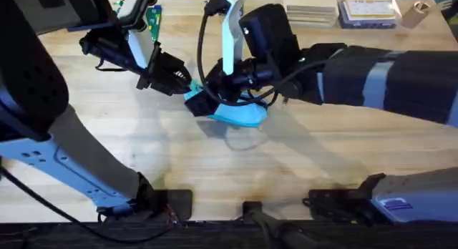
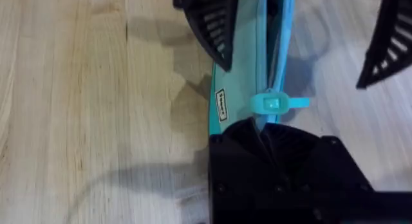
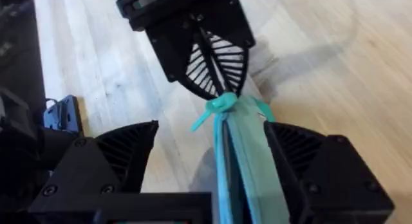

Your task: Unzip the bag, pick up the pens from the table one at a time and place them inside, then zip the bag closed.

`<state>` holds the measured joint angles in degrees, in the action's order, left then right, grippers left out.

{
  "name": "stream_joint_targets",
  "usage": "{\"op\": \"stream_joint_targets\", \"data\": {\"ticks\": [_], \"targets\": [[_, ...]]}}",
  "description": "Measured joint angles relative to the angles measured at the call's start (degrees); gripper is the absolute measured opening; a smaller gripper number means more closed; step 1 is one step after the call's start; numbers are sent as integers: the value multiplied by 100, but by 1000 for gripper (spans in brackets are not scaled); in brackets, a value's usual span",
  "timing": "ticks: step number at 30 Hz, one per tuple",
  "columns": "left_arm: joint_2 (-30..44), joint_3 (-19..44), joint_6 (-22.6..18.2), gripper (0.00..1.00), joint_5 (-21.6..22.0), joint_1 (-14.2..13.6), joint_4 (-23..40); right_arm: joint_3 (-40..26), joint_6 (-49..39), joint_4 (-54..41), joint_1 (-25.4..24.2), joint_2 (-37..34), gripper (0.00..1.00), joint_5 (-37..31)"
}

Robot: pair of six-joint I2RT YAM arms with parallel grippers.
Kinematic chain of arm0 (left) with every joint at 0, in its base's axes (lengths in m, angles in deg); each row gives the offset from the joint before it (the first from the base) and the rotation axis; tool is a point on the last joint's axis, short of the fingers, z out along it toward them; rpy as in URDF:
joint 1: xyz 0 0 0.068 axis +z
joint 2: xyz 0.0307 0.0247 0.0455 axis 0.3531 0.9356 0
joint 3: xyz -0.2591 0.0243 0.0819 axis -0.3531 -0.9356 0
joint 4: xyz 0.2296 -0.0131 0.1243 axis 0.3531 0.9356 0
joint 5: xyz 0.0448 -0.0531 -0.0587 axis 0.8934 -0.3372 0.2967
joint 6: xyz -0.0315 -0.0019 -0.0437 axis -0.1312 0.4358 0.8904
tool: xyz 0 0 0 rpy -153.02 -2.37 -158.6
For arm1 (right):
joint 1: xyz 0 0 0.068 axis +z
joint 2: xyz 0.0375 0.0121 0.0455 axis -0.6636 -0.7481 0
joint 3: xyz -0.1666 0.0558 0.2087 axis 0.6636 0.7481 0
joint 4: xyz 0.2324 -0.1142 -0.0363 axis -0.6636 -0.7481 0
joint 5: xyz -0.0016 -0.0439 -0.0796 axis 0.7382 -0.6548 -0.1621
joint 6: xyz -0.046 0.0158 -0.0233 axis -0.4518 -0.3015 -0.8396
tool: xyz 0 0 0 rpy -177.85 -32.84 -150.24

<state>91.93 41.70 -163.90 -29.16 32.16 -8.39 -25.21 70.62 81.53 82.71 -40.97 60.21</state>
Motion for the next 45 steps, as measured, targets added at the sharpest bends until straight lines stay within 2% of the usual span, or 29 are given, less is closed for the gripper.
{"op": "stream_joint_targets", "data": {"ticks": [13,19,20,23,24,26,40,45], "targets": [[0,0,0,46,0,1,0,-2,-113,-925,-514,831,996,-196],[0,0,-1,146,0,2,1,-2,-313,-1413,-658,1082,997,-237],[0,0,0,222,2,2,-2,-2,-345,-1493,-678,1129,997,-241],[0,0,0,674,-2,2,-2,-2,-470,-1738,-732,1315,997,-287],[0,0,0,966,0,2,0,-2,-557,-1858,-757,1502,996,-328],[-1,0,0,991,-2,2,0,-3,-592,-1931,-762,1629,996,-385],[0,0,-1,994,4,2,-87,-4,-735,-2689,-768,2414,997,-626],[-1,148,0,995,26,18,251,-2,-739,-2787,-768,2580,997,-686]]}}
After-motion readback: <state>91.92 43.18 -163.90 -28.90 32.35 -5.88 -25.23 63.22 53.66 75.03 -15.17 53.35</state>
